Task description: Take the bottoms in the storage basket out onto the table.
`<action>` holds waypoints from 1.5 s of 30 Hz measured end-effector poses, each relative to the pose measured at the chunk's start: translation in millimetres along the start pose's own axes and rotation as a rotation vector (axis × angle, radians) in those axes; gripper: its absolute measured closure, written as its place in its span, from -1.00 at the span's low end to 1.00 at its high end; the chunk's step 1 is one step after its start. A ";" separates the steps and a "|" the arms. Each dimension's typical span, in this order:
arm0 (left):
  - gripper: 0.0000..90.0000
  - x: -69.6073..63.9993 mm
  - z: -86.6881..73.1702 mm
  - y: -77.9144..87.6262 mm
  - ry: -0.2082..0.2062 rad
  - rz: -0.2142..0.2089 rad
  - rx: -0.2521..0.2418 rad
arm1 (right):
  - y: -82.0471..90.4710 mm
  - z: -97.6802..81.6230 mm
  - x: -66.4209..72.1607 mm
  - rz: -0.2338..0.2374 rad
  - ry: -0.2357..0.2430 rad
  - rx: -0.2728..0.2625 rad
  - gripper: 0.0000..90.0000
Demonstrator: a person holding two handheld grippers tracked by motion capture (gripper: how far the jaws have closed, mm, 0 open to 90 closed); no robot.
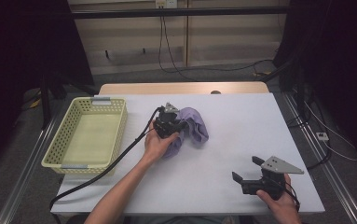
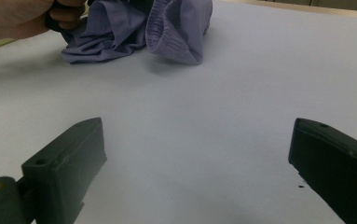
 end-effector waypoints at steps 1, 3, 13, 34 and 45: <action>0.72 -0.1 -0.9 -2.0 -0.001 -0.002 0.005 | -0.1 0.0 0.0 0.000 0.001 0.000 -0.92; 0.71 0.4 -2.4 -4.8 -0.008 0.001 0.015 | -0.1 0.0 0.0 0.000 -0.001 0.000 -0.91; 0.63 -5.3 -10.0 -17.5 -0.037 0.033 0.036 | 0.4 -0.2 -0.1 0.000 0.004 0.001 -0.92; 0.22 -8.9 -15.2 -26.4 -0.085 -0.022 0.043 | -0.9 -0.1 0.1 0.002 0.004 0.010 -0.91; -0.20 -9.3 -10.5 -19.6 -0.061 -0.025 0.019 | -1.8 -0.3 -1.2 0.001 -0.008 0.013 -0.91</action>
Point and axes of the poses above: each handheld gripper's, and its own axes: y roughly backward along the jaws, z roughly out of its top, x roughly to its left, the point moved 1 cm from there along -y, roughly forward along the jaws, and after that the axes turned 9 degrees about x, right-handed, at the moved point
